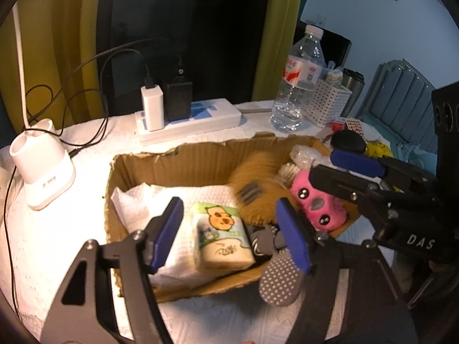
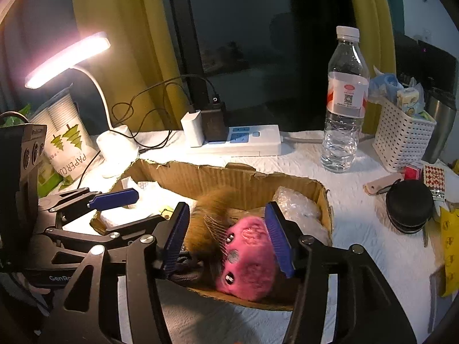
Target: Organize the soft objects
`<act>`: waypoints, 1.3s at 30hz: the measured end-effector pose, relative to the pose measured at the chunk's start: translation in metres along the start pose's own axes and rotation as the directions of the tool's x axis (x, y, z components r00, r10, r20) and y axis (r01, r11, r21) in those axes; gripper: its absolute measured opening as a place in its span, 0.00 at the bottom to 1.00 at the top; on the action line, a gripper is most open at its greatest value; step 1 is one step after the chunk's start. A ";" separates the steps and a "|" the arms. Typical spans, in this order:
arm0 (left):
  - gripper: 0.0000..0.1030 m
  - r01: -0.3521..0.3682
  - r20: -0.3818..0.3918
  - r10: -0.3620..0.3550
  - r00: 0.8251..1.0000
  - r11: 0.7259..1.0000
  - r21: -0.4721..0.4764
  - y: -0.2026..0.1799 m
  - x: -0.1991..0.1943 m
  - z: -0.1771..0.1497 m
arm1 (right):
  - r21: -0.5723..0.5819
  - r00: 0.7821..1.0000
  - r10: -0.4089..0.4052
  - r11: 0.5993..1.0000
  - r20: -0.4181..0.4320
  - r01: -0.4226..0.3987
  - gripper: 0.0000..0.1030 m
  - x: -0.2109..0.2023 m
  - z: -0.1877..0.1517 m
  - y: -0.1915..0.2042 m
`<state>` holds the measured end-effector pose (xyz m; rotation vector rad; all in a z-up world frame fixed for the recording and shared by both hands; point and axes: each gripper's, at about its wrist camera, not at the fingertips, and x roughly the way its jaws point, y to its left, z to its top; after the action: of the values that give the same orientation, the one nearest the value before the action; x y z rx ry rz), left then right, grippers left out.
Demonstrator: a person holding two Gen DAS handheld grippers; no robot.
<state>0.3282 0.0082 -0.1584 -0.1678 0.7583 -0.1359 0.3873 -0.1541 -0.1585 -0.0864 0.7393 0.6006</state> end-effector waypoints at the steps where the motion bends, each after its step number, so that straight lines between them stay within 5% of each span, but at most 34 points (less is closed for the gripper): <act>1: 0.67 -0.003 0.004 0.003 1.000 1.000 0.002 -0.001 -0.002 0.000 | 0.001 1.000 -0.003 1.000 0.002 0.003 0.56 -0.001 0.000 0.000; 24: 0.67 -0.024 0.115 0.019 0.993 0.999 0.048 -0.022 -0.091 -0.027 | -0.033 0.995 -0.053 0.998 0.085 0.056 0.56 -0.088 -0.019 0.033; 39: 0.68 -0.045 0.234 0.023 0.972 0.995 0.088 -0.046 -0.168 -0.059 | -0.040 0.984 -0.085 0.995 0.156 0.093 0.56 -0.159 -0.049 0.058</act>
<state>0.1638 -0.0116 -0.0784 -0.0801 0.5196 -0.1159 0.2342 -0.1967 -0.0832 -0.1149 0.5685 0.5329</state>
